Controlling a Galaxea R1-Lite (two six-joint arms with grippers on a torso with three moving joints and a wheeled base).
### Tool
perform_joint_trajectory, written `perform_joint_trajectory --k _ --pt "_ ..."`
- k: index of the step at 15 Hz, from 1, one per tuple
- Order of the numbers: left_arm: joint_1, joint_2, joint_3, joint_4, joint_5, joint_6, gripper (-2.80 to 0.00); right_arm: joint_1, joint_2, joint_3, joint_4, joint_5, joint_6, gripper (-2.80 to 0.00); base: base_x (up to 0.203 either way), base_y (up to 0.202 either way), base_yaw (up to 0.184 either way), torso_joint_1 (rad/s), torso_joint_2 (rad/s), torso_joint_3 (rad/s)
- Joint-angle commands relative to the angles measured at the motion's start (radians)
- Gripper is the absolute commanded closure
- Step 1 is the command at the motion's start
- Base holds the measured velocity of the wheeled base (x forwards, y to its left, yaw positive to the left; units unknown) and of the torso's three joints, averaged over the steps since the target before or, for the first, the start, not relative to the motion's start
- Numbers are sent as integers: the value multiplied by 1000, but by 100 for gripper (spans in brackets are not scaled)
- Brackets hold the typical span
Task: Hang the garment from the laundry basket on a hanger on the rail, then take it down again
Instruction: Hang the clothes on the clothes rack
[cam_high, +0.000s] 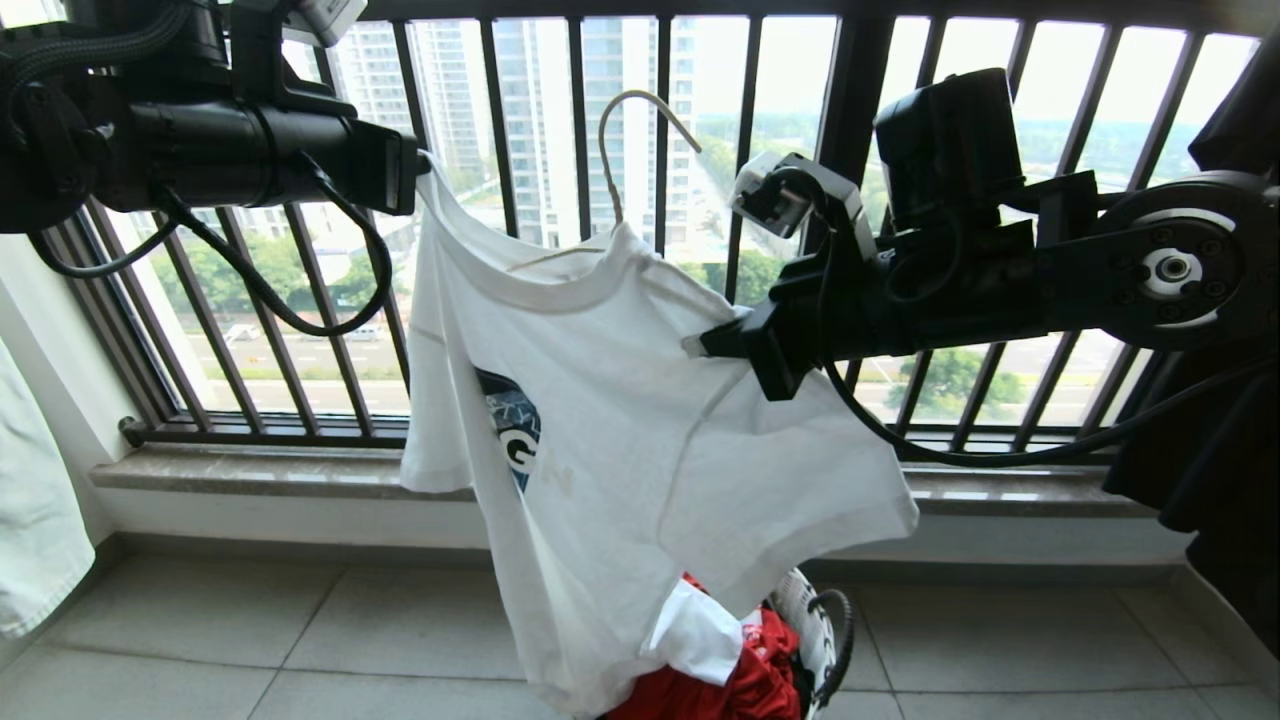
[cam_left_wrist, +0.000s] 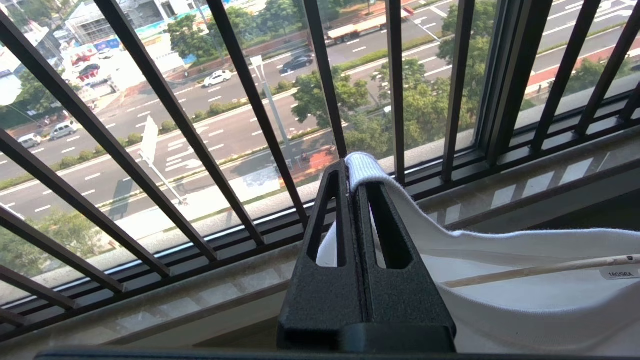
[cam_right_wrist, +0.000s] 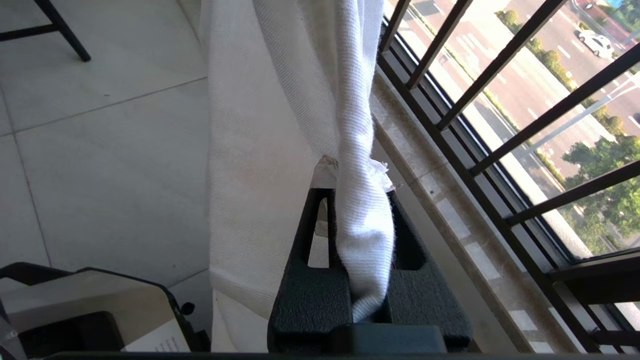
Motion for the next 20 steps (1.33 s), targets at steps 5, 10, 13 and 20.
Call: perform_joint_trajectory --k 5,10,13,20 --pt "-104 47 -4 1 -4 -29 0 8 -14 -7 -4 71 109 0 0 0 0 0 0 0" --pt "-151 66 -11 1 -7 -33 0 7 -22 -2 -7 93 210 0 0 0 0 0 0 0" --pt "-164 49 0 1 -7 -52 0 5 -22 -1 -9 91 260 0 0 0 0 0 0 0" --pt "-278 -38 38 24 0 -102 0 5 -13 2 -20 84 268 0 0 0 0 0 0 0"
